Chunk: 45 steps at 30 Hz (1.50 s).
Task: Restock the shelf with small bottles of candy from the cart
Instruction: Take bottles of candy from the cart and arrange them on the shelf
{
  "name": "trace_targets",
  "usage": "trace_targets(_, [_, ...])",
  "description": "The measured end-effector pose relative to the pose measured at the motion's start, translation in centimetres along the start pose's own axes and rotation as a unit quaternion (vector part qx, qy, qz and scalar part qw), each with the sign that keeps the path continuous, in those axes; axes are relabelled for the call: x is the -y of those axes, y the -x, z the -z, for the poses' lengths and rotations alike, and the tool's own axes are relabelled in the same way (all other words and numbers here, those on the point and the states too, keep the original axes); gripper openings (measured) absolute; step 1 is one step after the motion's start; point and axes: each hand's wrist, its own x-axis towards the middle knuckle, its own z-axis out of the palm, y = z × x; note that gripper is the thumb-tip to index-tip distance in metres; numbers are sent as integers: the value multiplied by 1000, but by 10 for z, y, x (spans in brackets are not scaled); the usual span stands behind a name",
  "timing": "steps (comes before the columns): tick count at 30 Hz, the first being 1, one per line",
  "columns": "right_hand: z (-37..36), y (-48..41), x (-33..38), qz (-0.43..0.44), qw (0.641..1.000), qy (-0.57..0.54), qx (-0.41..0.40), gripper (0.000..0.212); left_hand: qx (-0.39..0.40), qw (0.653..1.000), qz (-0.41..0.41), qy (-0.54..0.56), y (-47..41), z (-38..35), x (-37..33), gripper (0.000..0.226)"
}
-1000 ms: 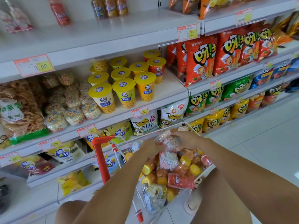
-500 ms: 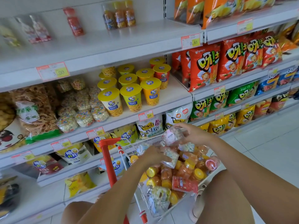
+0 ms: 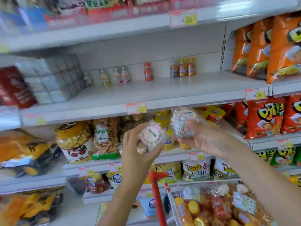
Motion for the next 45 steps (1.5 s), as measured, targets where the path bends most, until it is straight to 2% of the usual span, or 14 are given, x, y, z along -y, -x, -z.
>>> trace_targets(3, [-48,-34,6,3,999,4,34,65,-73,996,-31,-35,-17,40,-2,56])
trace_targets(5, [-80,-62,6,-5,998,33,48,34,-122,991,-38,-40,-30,69,4,56])
trace_targets(6, [-93,-73,7,-7,997,56,53,29,-141,988,-43,-42,-35,80,6,57])
trace_targets(9, [-129,-110,7,3,980,176,87,48,-198,978,-33,-58,-51,117,15,57])
trace_targets(12, [-169,-151,10,29,956,282,77,38,-247,969,12,-21,-76,157,32,57])
trace_targets(14, [-192,-183,10,36,945,319,66,38,-266,963,45,9,-95,181,46,61])
trace_targets(19, [-232,-260,3,45,920,376,97,48,-299,950,81,-37,-145,230,77,60])
trace_targets(21, [-239,-285,0,38,921,374,98,45,-313,943,87,-75,-164,246,92,59])
trace_targets(24, [-241,-314,-9,37,926,367,78,22,-315,935,103,-124,-186,265,115,59])
trace_targets(26, [-239,-329,-17,45,922,379,57,16,-308,934,106,-150,-196,271,130,59])
trace_targets(35, [-230,-355,-45,-2,943,316,109,29,-319,916,138,-202,-211,262,171,59])
trace_targets(40, [-228,-365,-63,-31,974,211,76,36,-342,912,134,-182,-209,261,177,55])
trace_targets(45, [-225,-369,-68,-37,976,198,80,34,-348,905,169,-176,-211,259,177,54])
